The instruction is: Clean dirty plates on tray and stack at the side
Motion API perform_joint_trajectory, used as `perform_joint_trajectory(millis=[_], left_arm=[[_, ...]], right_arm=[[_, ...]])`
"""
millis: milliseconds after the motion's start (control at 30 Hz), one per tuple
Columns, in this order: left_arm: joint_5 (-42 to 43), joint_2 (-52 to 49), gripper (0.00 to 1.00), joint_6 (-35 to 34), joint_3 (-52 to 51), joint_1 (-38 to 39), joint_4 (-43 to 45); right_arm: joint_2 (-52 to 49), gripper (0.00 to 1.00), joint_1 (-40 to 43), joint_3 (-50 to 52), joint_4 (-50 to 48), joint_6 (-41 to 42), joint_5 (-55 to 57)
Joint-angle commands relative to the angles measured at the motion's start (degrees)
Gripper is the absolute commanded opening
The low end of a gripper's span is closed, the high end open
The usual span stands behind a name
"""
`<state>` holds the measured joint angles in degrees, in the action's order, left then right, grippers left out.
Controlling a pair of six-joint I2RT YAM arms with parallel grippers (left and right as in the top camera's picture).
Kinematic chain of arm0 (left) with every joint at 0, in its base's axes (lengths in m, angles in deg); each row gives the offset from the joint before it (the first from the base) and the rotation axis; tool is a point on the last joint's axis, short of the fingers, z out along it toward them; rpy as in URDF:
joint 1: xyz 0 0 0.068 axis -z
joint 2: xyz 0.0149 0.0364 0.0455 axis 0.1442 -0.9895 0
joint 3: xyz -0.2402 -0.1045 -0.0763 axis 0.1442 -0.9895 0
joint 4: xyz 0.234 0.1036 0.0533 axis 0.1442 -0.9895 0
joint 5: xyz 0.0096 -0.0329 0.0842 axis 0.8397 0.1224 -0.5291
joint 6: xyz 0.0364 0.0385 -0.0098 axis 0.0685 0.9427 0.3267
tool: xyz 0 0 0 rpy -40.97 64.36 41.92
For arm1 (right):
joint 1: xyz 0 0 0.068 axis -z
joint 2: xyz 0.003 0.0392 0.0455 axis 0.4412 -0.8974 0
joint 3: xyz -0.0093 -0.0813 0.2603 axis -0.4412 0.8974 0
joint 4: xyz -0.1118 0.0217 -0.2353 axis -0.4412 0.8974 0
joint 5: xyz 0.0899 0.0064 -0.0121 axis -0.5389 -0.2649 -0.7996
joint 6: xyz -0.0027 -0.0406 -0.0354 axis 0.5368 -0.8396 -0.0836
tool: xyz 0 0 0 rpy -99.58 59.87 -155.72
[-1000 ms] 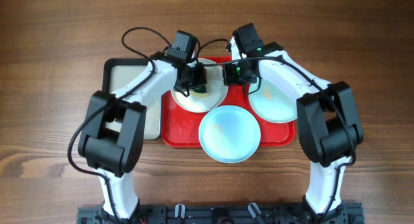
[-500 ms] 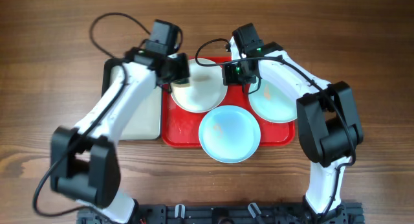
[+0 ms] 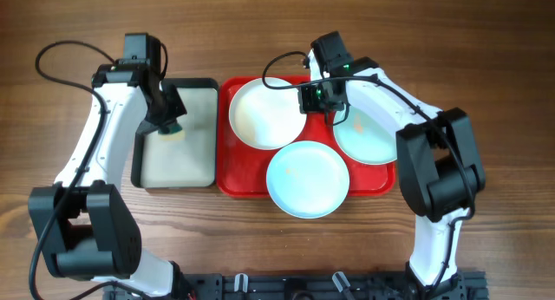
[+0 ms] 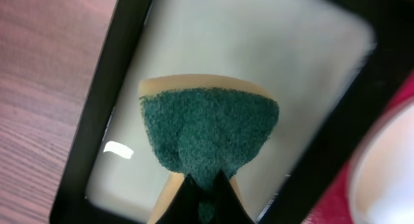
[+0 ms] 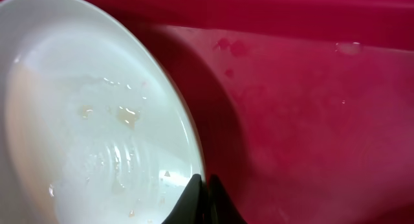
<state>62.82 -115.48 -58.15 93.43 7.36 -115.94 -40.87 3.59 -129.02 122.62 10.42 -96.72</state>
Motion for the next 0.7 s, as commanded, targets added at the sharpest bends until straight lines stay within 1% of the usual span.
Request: perform_joint_trajectory(millis=[0, 100, 133, 200, 233, 433, 467, 633, 667], left_arm=[[-1.16, 0.85, 0.04, -2.86, -4.24, -1.62, 1.6], [-1.16, 0.85, 0.04, -3.3, -7.37, -1.6, 7.13], [-1.16, 0.85, 0.04, -3.3, -7.41, -1.6, 7.58], [-1.42, 0.85, 0.04, -3.3, -7.41, -1.6, 8.41], [-1.86, 0.85, 0.04, -3.32, -7.43, -1.62, 8.83], [-2.47, 0.85, 0.04, -3.32, -7.63, -1.6, 10.23], [-2.45, 0.85, 0.04, -3.32, -7.63, -1.6, 10.45], [-2.45, 0.85, 0.04, -3.3, -7.65, -1.6, 10.54], [-2.47, 0.85, 0.04, -3.3, -7.69, -1.6, 10.56]], right_arm=[[-1.99, 0.04, -0.28, -0.2, -0.33, -0.72, 0.96], [-2.01, 0.05, -0.28, -0.2, 0.11, -0.74, 1.01], [-2.01, 0.06, -0.28, -0.2, 0.11, -0.74, 1.01], [-2.01, 0.08, -0.28, -0.2, 0.07, -0.76, 1.03], [-2.01, 0.11, -0.28, -0.2, 0.02, -0.76, 1.03], [-2.05, 0.12, -0.28, -0.2, -0.15, -0.76, 1.22], [-2.05, 0.16, -0.28, -0.2, -0.11, -0.79, 1.22], [-2.12, 0.18, -0.28, -0.2, -0.28, -0.81, 1.22], [-2.12, 0.2, -0.28, -0.2, -0.42, -0.81, 1.22]])
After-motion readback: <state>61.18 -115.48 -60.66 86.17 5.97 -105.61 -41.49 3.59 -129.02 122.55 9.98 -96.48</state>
